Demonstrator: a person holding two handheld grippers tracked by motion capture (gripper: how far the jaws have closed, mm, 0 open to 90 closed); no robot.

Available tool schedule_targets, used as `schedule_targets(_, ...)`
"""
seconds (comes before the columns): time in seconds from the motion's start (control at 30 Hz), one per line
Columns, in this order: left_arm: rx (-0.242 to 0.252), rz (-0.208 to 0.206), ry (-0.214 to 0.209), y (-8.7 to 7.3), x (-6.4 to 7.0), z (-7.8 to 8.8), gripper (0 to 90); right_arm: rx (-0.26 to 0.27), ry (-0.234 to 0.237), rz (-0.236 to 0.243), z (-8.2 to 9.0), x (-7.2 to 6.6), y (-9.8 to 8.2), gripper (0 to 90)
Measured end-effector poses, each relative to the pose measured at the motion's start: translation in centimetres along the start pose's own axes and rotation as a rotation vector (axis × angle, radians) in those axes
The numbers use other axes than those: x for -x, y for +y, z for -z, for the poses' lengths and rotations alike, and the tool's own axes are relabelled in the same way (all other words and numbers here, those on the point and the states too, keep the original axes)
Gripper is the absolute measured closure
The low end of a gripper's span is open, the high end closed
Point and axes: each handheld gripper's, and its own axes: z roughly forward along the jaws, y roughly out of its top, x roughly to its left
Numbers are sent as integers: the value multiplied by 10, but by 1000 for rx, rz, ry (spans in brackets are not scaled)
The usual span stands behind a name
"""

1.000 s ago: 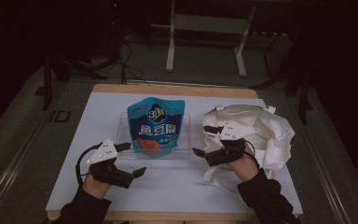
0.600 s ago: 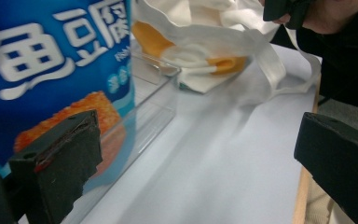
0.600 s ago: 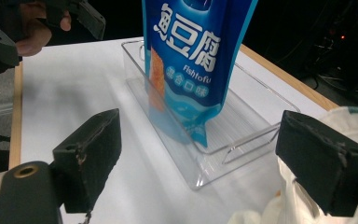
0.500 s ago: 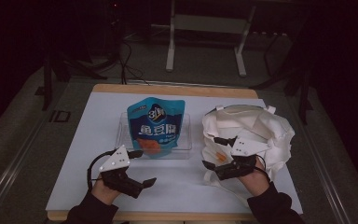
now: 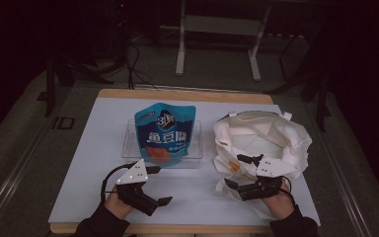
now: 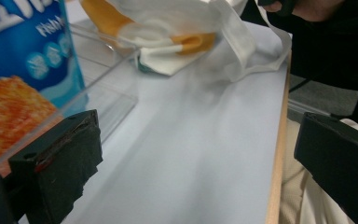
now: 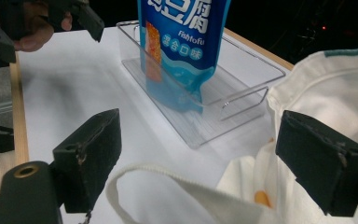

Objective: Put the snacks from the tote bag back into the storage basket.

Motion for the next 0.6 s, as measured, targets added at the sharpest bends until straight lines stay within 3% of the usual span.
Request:
schedule_targets(0.43,-57,-57,-24,-8,6,-15,11,8,-82,-7,19,-2,-18,142)
schedule_targets(0.6,-58,-53,-34,-10,6,-18,11,19,-101,-23,24,-1,-26,138)
